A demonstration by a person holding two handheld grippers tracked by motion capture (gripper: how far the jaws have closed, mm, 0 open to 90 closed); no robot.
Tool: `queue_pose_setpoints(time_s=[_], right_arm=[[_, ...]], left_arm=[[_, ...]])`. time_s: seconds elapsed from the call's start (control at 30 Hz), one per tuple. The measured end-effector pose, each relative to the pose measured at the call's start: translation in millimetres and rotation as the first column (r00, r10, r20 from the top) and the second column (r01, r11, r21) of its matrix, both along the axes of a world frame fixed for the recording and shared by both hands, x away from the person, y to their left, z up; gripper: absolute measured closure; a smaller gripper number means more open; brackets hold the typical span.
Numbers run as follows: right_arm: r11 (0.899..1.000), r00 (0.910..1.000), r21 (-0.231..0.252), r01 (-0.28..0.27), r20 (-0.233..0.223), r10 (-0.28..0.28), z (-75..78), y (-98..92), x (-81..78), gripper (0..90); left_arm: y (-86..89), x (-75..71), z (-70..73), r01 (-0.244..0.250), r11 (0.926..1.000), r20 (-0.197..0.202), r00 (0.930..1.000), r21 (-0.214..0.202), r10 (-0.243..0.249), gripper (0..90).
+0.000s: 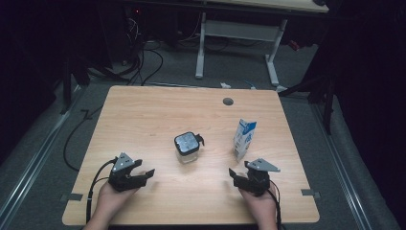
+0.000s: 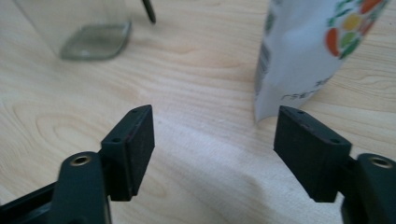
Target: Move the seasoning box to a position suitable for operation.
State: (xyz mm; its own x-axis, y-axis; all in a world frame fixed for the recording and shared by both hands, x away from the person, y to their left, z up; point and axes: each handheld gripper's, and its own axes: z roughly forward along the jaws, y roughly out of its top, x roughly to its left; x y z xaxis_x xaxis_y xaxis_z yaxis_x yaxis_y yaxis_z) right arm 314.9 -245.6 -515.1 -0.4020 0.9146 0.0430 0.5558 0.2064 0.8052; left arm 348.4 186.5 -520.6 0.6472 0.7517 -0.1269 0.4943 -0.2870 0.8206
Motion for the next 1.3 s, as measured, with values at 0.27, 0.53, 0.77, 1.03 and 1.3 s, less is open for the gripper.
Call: queue_pose_setpoints(time_s=[0.27,0.53,0.77,1.03,1.3], right_arm=[[0.995,0.9962,-0.058,-0.083,0.022,0.085,-0.7,14.2,-7.0,44.3],[0.991,0.9925,-0.067,-0.119,0.018,0.121,0.2,21.7,-6.9,46.8],[0.991,0.9932,-0.072,-0.112,0.026,0.114,0.1,29.3,-8.3,52.6],[0.989,0.9890,-0.025,-0.145,0.025,0.146,1.6,40.2,-0.2,56.4],[0.991,0.9910,-0.048,-0.126,0.038,0.128,11.9,55.8,14.9,61.8]], left_arm=[[2.0,-1.7,-1.7,-0.001,0.9999,0.016,0.9999,0.015,0.001,36.7],[9.9,-2.2,0.6,-0.019,0.9993,0.002,0.9998,-0.032,0.019,36.7],[10.0,-2.3,1.4,-0.003,0.9989,-0.013,0.9999,-0.046,0.002,43.2],[-7.2,10.7,10.9,-0.033,0.9992,0.010,0.9994,-0.021,0.033,49.0],[-23.7,32.8,13.9,-0.027,0.9993,0.003,0.9996,-0.027,0.027,54.6]])
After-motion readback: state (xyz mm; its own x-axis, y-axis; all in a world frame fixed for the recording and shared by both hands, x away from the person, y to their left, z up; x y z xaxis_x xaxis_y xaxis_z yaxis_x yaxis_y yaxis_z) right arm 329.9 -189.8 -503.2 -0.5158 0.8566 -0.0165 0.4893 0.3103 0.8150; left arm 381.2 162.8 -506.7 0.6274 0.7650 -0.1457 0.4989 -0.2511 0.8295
